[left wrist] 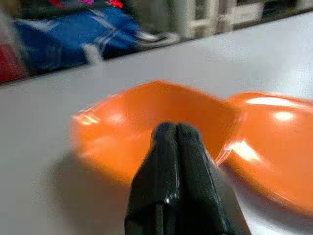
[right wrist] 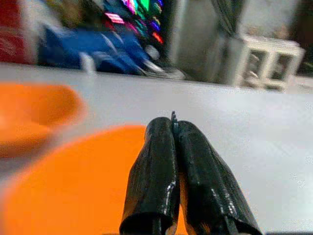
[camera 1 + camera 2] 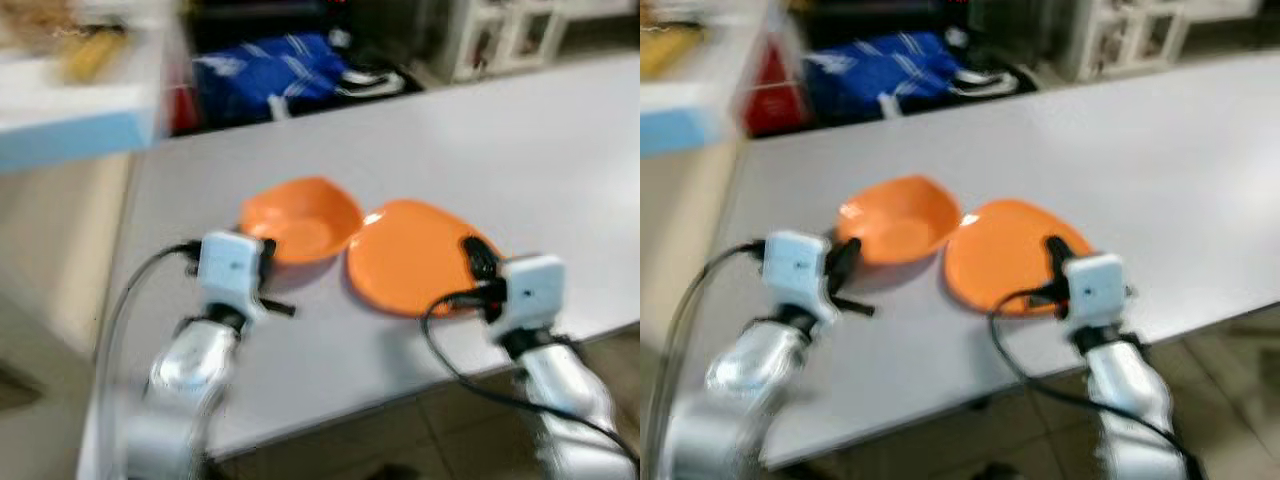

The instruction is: Setting the table

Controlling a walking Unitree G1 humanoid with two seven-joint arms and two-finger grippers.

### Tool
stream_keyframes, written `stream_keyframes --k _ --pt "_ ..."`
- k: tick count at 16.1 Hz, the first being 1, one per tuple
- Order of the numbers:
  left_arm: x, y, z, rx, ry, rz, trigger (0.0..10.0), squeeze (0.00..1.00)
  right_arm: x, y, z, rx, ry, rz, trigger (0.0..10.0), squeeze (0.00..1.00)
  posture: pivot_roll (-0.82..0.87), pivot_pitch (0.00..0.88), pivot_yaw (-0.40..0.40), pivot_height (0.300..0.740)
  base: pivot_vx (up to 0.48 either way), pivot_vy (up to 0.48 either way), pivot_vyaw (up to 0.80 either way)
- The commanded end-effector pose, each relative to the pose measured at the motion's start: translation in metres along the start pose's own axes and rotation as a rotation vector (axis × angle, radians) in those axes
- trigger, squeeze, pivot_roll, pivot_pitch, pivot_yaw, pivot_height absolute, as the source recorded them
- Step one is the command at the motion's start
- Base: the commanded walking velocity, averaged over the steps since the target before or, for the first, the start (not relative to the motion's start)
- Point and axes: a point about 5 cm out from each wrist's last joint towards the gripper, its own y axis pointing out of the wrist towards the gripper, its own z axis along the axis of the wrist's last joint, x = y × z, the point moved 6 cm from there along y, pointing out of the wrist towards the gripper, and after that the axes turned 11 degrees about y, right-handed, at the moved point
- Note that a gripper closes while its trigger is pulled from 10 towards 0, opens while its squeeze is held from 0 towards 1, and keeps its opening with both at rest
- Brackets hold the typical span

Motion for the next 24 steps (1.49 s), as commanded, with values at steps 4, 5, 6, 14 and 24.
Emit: stream_keyframes --k 4,5,6,14,24 --pt "-0.007 -0.004 -0.003 -0.016 0.016 0.023 10.0 0.00 -0.011 0.006 0.013 0.051 -0.033 0.040 10.0 0.00 -0.21 0.029 0.070 0.740 0.000 0.000 0.00" --pt "-0.007 -0.003 -0.003 -0.017 0.016 0.022 10.0 0.00 -0.011 0.009 0.017 0.061 -0.046 0.038 10.0 0.00 -0.21 0.029 0.072 0.740 0.000 0.000 0.00" --pt "-0.007 -0.003 -0.003 -0.017 0.016 0.020 10.0 0.00 -0.011 0.012 0.021 0.070 -0.063 0.031 10.0 0.00 -0.21 0.031 0.074 0.740 0.000 0.000 0.00" --pt "-0.009 -0.003 -0.002 -0.014 0.008 0.008 10.0 0.00 0.015 0.046 0.033 0.124 -0.205 -0.086 10.0 0.00 -0.21 0.049 0.112 0.740 0.000 0.000 0.00" --pt "-0.017 -0.006 0.003 -0.003 0.012 0.039 10.0 0.00 -0.043 0.110 0.026 0.154 -0.104 0.095 10.0 0.00 -0.17 0.084 0.103 0.740 0.000 0.000 0.00"
